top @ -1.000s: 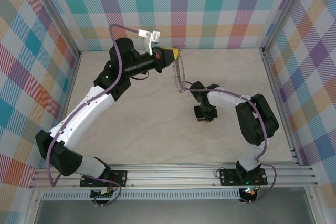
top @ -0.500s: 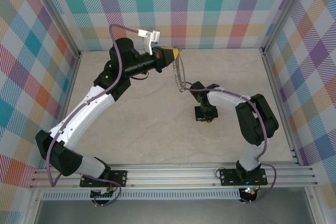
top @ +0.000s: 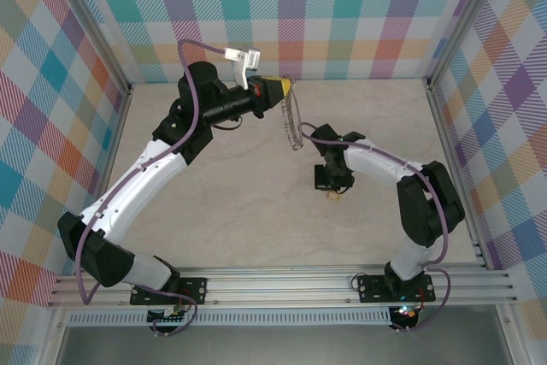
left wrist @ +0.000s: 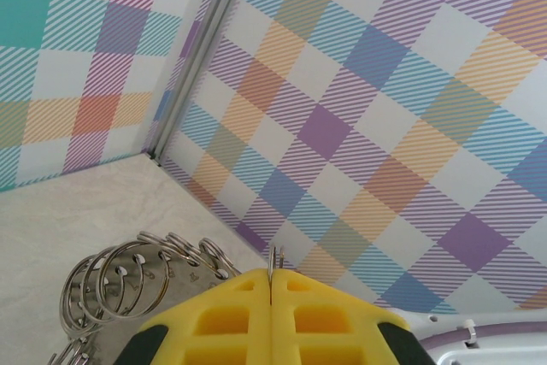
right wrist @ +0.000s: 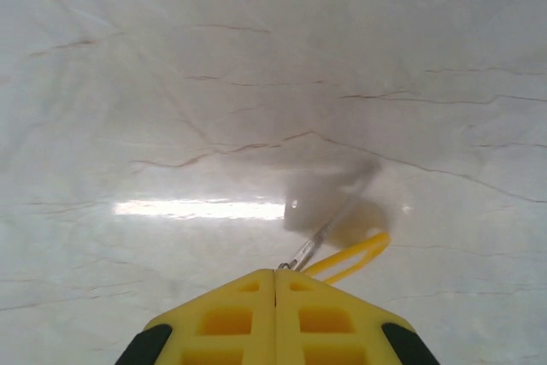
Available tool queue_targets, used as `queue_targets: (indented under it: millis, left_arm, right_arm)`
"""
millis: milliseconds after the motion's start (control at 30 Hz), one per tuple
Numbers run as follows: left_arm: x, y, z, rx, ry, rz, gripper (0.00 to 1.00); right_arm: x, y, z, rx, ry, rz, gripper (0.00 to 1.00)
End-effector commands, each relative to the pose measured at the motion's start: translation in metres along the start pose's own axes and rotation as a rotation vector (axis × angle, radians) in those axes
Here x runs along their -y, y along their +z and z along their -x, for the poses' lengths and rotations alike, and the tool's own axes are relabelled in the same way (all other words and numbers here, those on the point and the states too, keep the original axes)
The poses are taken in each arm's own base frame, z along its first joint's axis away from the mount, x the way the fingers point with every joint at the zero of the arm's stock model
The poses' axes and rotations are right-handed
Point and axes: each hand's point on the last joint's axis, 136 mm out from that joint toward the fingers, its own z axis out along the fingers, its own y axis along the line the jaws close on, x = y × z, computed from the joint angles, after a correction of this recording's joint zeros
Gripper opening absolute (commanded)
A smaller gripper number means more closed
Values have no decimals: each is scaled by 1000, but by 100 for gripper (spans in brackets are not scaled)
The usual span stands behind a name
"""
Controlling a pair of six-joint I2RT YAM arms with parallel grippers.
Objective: Put the keys on the keyring
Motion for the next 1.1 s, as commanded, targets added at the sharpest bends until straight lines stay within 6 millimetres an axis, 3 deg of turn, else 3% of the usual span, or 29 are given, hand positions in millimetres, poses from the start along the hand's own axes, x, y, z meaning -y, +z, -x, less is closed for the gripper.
queue_targets:
  millis: [0,200,467,800,1067]
  left_arm:
    - [19,-13,30,91,56,-39,0]
    - [20,-14,31,91,56,-38,0]
    - [20,-15,30,94,59,-35,0]
    - [18,-12,29,91,54,-36,0]
    - [17,-11,29,90,53,-37,0]
  right_arm:
    - [-16,1,0,-27,70,116,0]
    - [-24,17,-3,-69,141,196,0]
    - [-16,36,-10,-109,158,151,0]
    - [-9,41,-15,-114,156,118,0]
    - [-6,42,-16,-117,152,103,11]
